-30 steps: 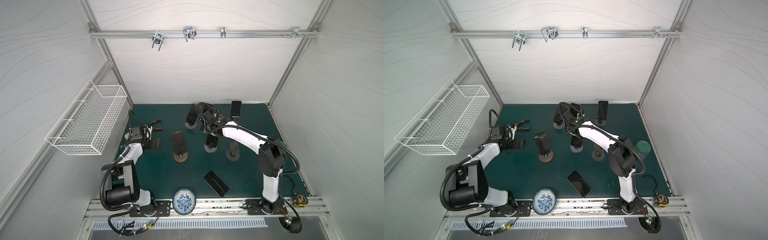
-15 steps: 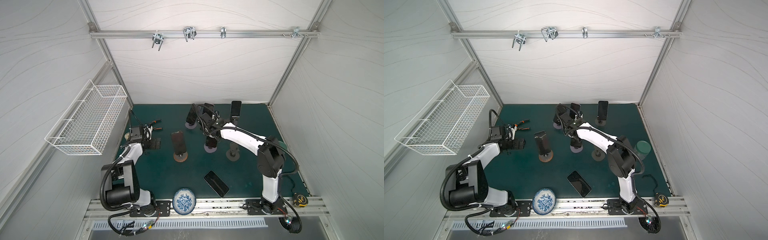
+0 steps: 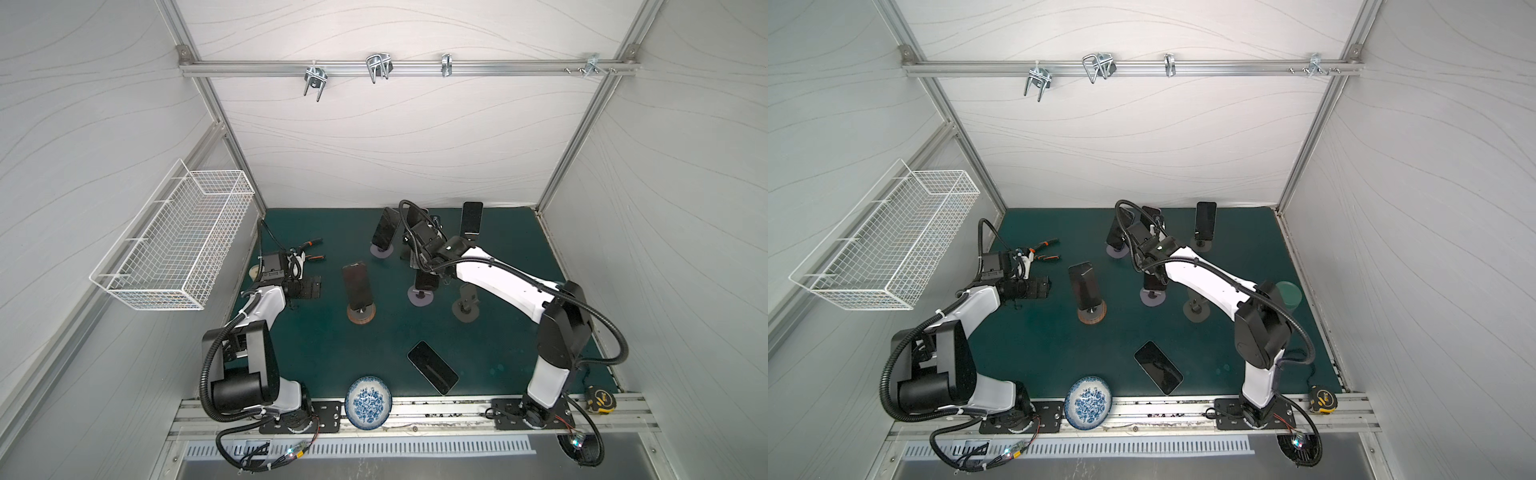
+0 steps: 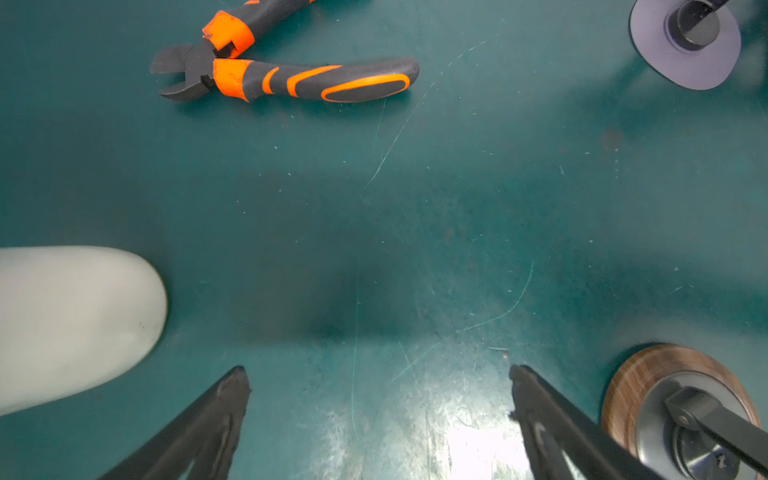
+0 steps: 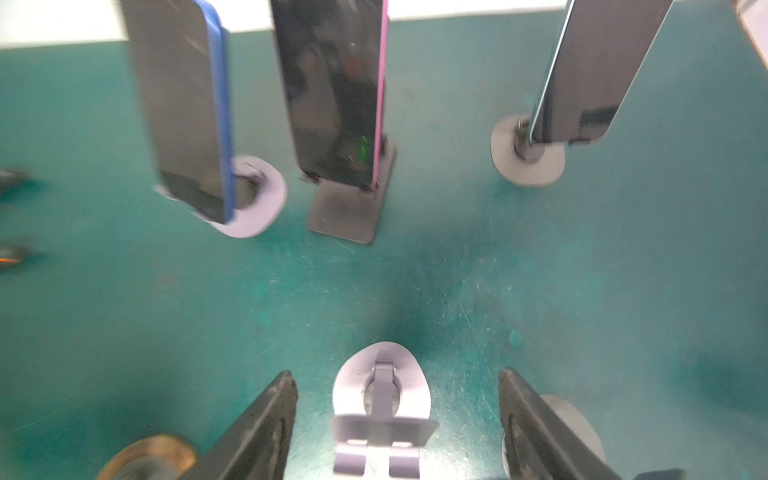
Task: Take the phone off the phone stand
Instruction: 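Lift the dark phone off its stand and carry it toward the robot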
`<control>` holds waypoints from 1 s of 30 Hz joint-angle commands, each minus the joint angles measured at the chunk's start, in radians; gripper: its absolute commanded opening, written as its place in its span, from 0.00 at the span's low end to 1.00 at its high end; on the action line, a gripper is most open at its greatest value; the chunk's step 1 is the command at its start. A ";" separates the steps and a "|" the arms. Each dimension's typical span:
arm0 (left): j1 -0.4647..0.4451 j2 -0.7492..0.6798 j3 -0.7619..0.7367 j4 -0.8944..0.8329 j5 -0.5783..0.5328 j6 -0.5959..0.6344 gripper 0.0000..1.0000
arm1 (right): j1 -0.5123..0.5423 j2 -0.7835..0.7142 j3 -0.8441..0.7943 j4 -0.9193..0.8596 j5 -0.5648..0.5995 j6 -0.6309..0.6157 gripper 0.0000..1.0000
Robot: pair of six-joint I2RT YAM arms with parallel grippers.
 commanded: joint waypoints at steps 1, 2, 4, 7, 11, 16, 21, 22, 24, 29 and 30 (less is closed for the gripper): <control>-0.002 -0.018 0.031 -0.004 0.017 0.007 0.99 | 0.013 -0.098 -0.025 0.052 -0.025 -0.084 0.67; -0.002 -0.023 0.029 -0.003 0.020 0.009 0.99 | 0.013 -0.116 -0.034 0.056 -0.039 -0.098 0.67; -0.002 -0.020 0.029 -0.002 0.020 0.009 0.99 | 0.016 -0.160 -0.051 0.044 -0.058 -0.127 0.67; -0.002 -0.020 0.031 -0.007 0.014 0.011 0.99 | 0.017 -0.232 -0.098 0.018 -0.110 -0.171 0.66; -0.001 -0.020 0.030 -0.008 0.015 0.011 0.99 | 0.018 -0.322 -0.173 -0.027 -0.226 -0.238 0.64; 0.000 -0.010 0.039 -0.015 0.015 0.009 0.99 | 0.019 -0.395 -0.290 -0.089 -0.337 -0.345 0.62; 0.000 -0.001 0.047 -0.022 0.022 0.007 0.99 | 0.032 -0.407 -0.373 -0.146 -0.421 -0.424 0.62; 0.000 -0.002 0.048 -0.027 0.020 0.008 0.99 | 0.037 -0.403 -0.389 -0.159 -0.425 -0.437 0.62; -0.001 -0.011 0.040 -0.027 0.018 0.012 0.98 | 0.039 -0.396 -0.425 -0.163 -0.442 -0.461 0.62; -0.002 -0.004 0.045 -0.030 0.013 0.013 0.98 | 0.055 -0.360 -0.497 -0.152 -0.459 -0.483 0.61; 0.000 -0.005 0.044 -0.034 0.007 0.015 0.98 | 0.058 -0.353 -0.513 -0.145 -0.463 -0.483 0.61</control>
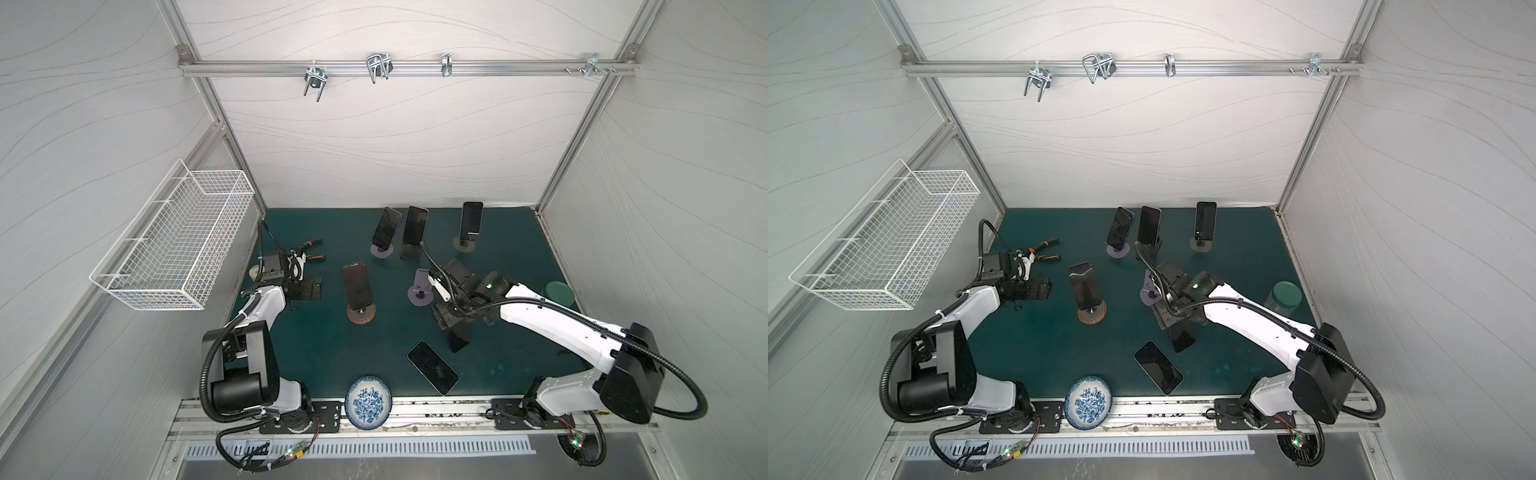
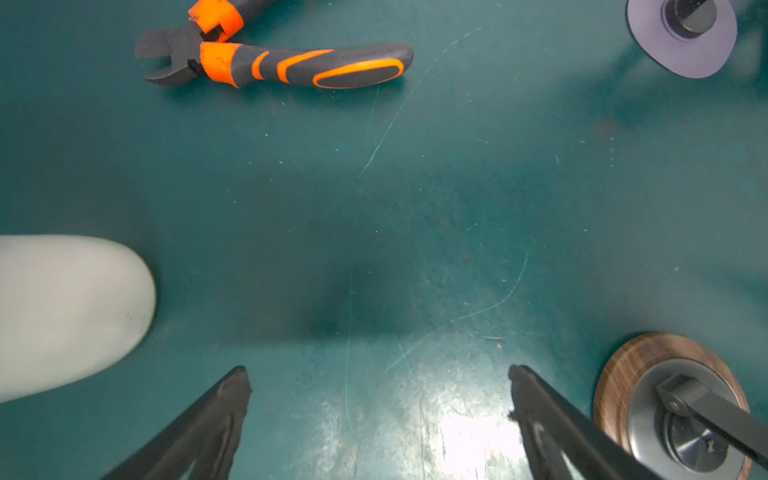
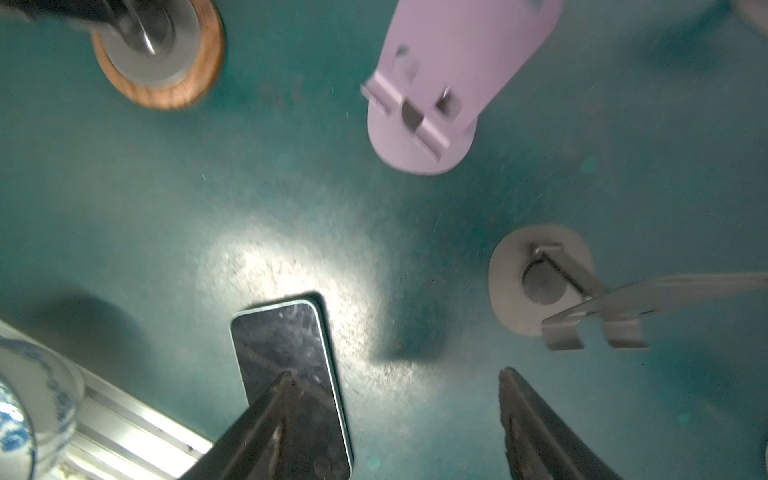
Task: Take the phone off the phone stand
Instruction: 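Lift the dark phone off its stand and carry it toward the robot, then lay the dark phone flat beside the first phone and release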
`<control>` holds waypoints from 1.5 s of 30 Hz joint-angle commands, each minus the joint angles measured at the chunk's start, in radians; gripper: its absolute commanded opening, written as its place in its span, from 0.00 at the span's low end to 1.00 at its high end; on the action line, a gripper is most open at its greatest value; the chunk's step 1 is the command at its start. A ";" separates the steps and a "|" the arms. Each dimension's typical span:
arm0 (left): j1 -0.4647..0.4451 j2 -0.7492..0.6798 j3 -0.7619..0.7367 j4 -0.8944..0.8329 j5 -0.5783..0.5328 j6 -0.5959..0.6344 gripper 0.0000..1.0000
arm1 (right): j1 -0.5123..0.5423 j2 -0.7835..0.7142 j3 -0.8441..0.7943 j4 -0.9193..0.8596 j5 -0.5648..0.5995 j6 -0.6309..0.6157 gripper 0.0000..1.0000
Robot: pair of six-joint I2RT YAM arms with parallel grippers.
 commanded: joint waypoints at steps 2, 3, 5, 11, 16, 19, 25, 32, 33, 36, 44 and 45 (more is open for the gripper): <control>0.003 -0.010 0.037 -0.002 0.000 0.014 0.98 | 0.012 0.035 -0.048 0.002 -0.039 -0.049 0.61; 0.004 -0.010 0.037 -0.001 0.002 0.014 0.98 | 0.013 0.046 -0.060 0.008 -0.035 -0.053 0.61; 0.003 -0.005 0.041 0.002 0.002 0.013 0.98 | 0.013 0.070 -0.076 0.010 -0.021 -0.055 0.62; 0.007 -0.010 0.037 0.003 -0.004 0.019 0.98 | 0.013 0.136 -0.113 0.045 -0.030 -0.077 0.63; 0.007 -0.011 0.037 0.002 -0.013 0.016 0.98 | 0.013 0.189 -0.144 0.076 -0.039 -0.067 0.64; 0.006 -0.012 0.036 0.006 -0.007 0.019 0.98 | 0.013 0.219 -0.151 0.099 -0.041 -0.061 0.65; 0.007 -0.015 0.031 0.010 -0.008 0.020 0.98 | 0.013 0.261 -0.125 0.091 -0.027 -0.062 0.68; 0.007 -0.013 0.031 0.018 -0.019 0.017 0.99 | 0.013 0.315 -0.089 0.083 -0.042 -0.093 0.71; 0.007 -0.018 0.029 0.020 -0.015 0.019 0.99 | 0.013 0.324 -0.084 0.082 -0.045 -0.099 0.72; 0.007 -0.012 0.035 0.015 -0.017 0.016 0.99 | 0.015 0.332 -0.081 0.081 -0.050 -0.105 0.74; 0.006 -0.001 0.044 0.008 -0.022 0.017 0.98 | 0.014 0.364 -0.073 0.070 -0.071 -0.119 0.78; 0.007 -0.005 0.040 0.010 -0.024 0.019 0.98 | 0.015 0.367 -0.073 0.070 -0.083 -0.118 0.78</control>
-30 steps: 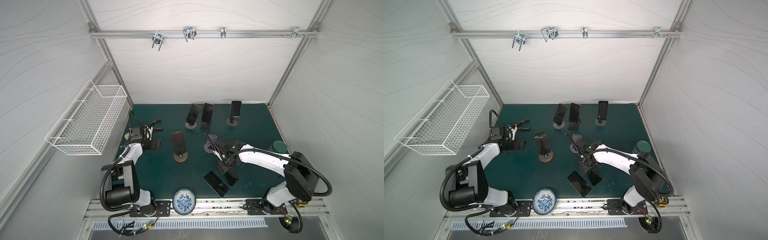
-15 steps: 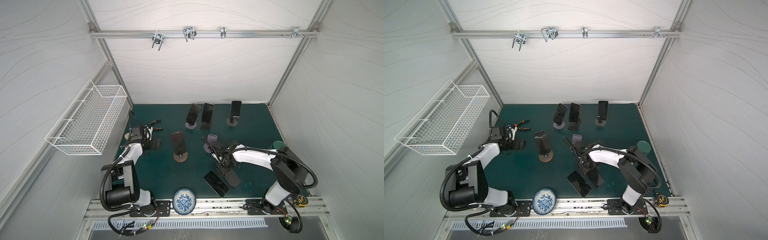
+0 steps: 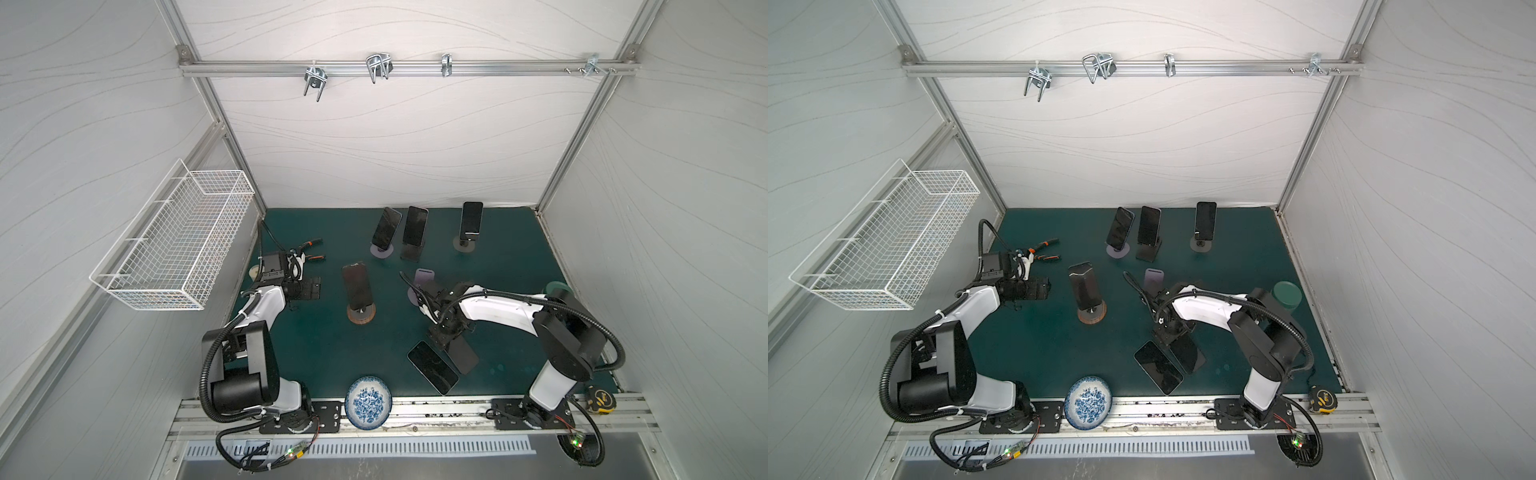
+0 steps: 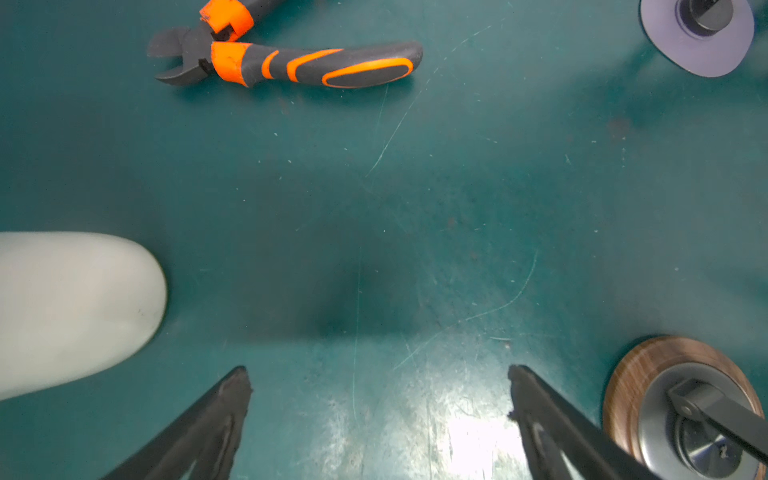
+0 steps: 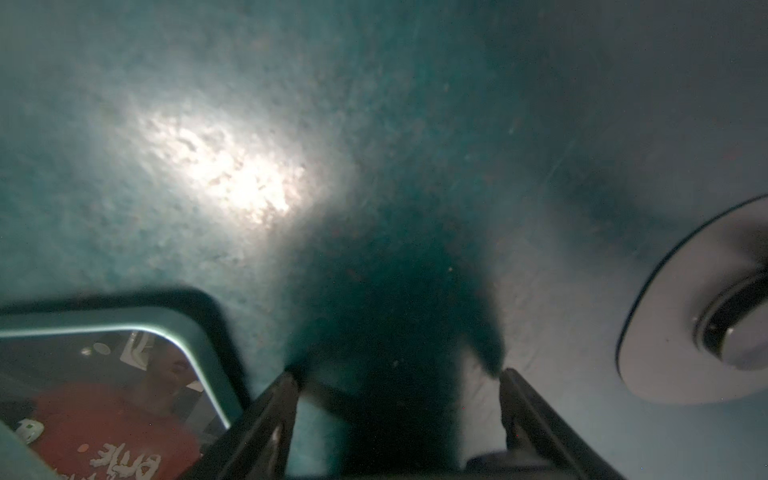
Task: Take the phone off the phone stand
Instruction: 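Lay the dark phone flat beside the first phone and release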
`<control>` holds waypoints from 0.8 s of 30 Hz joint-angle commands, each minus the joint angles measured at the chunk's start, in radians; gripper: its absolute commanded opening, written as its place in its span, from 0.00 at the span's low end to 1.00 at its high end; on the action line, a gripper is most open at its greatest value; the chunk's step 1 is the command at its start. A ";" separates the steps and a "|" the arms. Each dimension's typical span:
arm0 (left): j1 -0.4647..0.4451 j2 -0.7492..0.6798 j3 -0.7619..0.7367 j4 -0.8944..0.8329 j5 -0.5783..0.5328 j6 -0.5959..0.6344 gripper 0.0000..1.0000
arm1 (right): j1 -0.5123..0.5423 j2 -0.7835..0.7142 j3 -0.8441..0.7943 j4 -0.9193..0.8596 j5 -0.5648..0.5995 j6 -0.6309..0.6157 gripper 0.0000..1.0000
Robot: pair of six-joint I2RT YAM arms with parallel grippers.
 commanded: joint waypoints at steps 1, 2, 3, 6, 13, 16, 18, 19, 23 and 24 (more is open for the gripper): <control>0.006 -0.011 0.034 0.011 -0.008 0.018 0.98 | 0.008 0.048 -0.001 0.005 -0.042 -0.017 0.79; 0.005 -0.018 0.028 0.015 -0.006 0.019 0.98 | 0.008 0.050 0.001 0.003 -0.044 -0.017 0.79; 0.006 -0.019 0.027 0.017 -0.002 0.022 0.98 | 0.007 0.056 0.003 0.002 -0.042 -0.020 0.79; 0.005 -0.010 0.035 0.010 -0.004 0.019 0.98 | 0.006 0.061 -0.001 -0.002 -0.038 -0.019 0.79; 0.006 -0.011 0.034 0.010 -0.005 0.022 0.98 | 0.006 0.049 -0.002 0.001 -0.046 -0.022 0.79; 0.005 -0.013 0.031 0.007 -0.013 0.025 0.98 | 0.006 0.018 0.006 0.005 -0.062 -0.009 0.79; 0.006 -0.018 0.027 0.010 -0.007 0.029 0.98 | 0.007 -0.005 0.025 0.000 -0.066 -0.008 0.80; 0.005 -0.015 0.029 0.010 -0.005 0.030 0.98 | 0.006 -0.012 0.037 -0.010 -0.063 -0.006 0.81; 0.005 -0.009 0.035 0.005 -0.012 0.025 0.98 | 0.006 -0.064 0.085 -0.043 -0.036 0.011 0.83; 0.005 -0.012 0.032 0.009 -0.010 0.027 0.98 | 0.006 -0.078 0.094 -0.042 -0.030 0.018 0.84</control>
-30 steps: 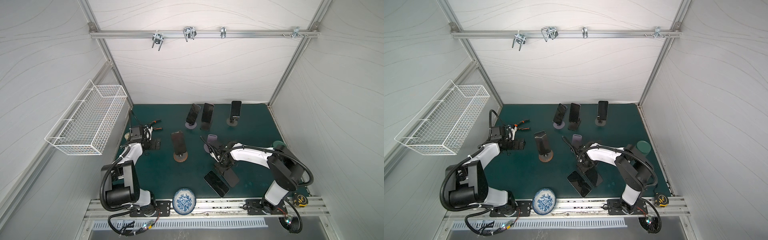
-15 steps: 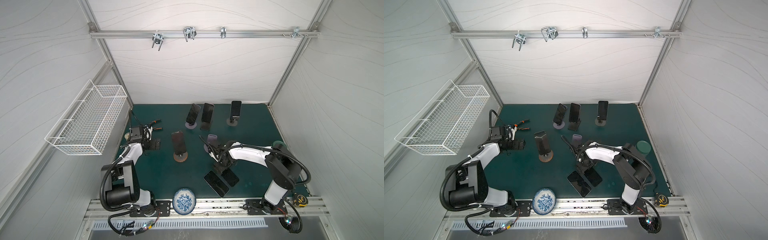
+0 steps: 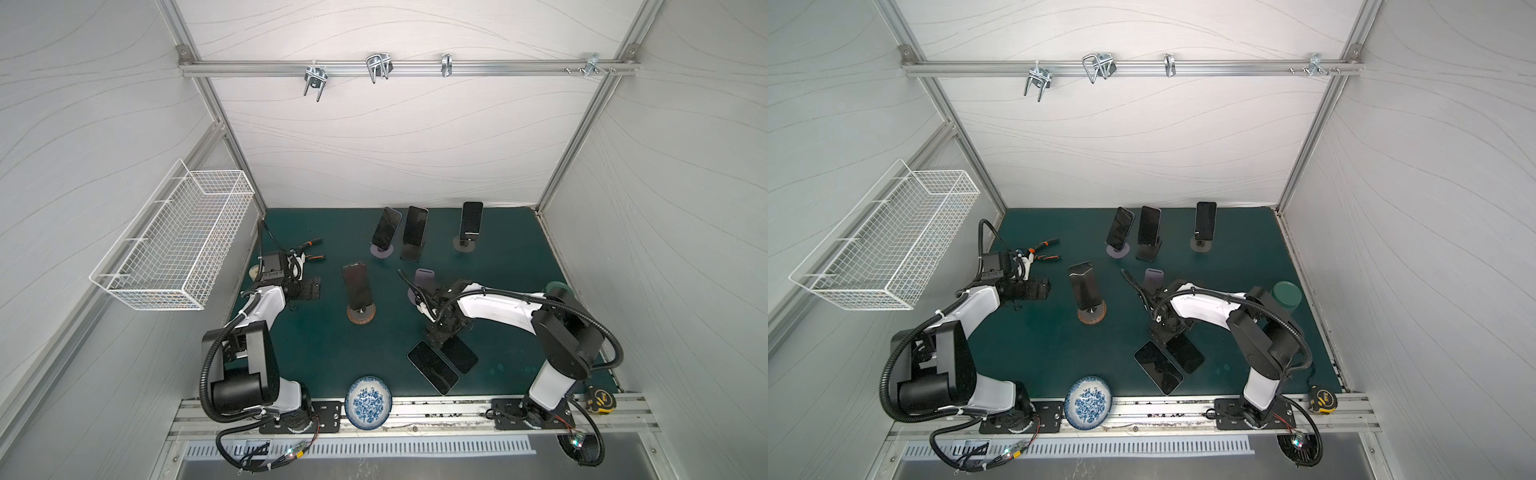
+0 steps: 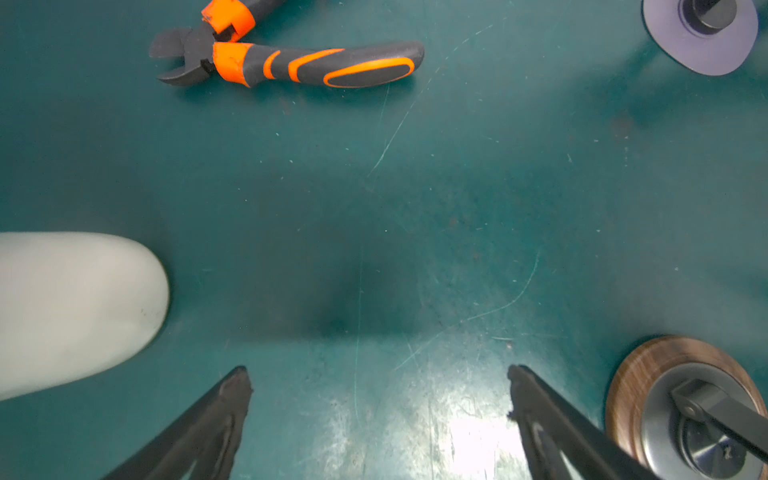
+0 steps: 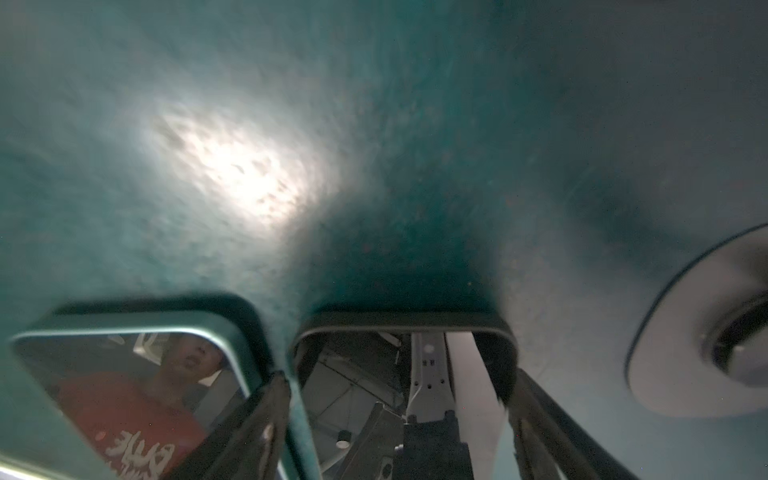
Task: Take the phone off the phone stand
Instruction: 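Lay the dark phone flat beside the first phone and release, then move the right gripper to the light-blue phone on the farthest stand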
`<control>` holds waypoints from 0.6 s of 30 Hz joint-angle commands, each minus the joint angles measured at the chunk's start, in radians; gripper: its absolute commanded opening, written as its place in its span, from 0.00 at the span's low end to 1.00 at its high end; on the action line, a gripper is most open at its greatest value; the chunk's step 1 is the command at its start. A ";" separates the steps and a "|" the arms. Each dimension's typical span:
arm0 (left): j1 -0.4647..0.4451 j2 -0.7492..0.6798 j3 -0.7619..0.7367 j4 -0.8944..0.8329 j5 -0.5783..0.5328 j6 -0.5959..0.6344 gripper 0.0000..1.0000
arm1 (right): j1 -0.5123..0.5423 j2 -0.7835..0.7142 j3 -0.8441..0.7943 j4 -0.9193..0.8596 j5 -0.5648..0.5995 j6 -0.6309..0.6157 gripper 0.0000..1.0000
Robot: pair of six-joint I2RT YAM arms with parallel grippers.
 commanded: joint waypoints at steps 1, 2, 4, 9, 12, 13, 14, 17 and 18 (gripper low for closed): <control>0.004 -0.012 0.031 0.010 -0.004 0.026 0.98 | 0.007 -0.076 0.051 -0.025 0.003 0.021 0.84; 0.005 -0.008 0.035 0.006 -0.004 0.026 0.98 | 0.007 -0.086 0.059 -0.027 0.010 0.034 0.84; 0.005 -0.002 0.041 0.001 -0.008 0.023 0.97 | 0.007 -0.111 0.068 -0.032 0.034 0.075 0.84; 0.005 -0.019 0.026 0.014 -0.002 0.026 0.97 | 0.006 -0.220 0.103 -0.035 0.114 0.165 0.85; 0.006 -0.013 0.031 0.008 -0.006 0.022 0.97 | -0.010 -0.281 0.163 -0.060 0.194 0.214 0.86; 0.005 -0.016 0.028 0.010 -0.007 0.023 0.97 | -0.026 -0.298 0.182 -0.067 0.216 0.227 0.86; 0.007 -0.019 0.028 0.008 -0.008 0.025 0.97 | -0.048 -0.314 0.199 -0.069 0.234 0.238 0.87; 0.007 -0.016 0.030 0.003 -0.002 0.028 0.97 | -0.146 -0.361 0.212 -0.024 0.238 0.257 0.87; 0.008 -0.011 0.034 -0.001 -0.001 0.028 0.96 | -0.180 -0.374 0.211 -0.001 0.231 0.258 0.87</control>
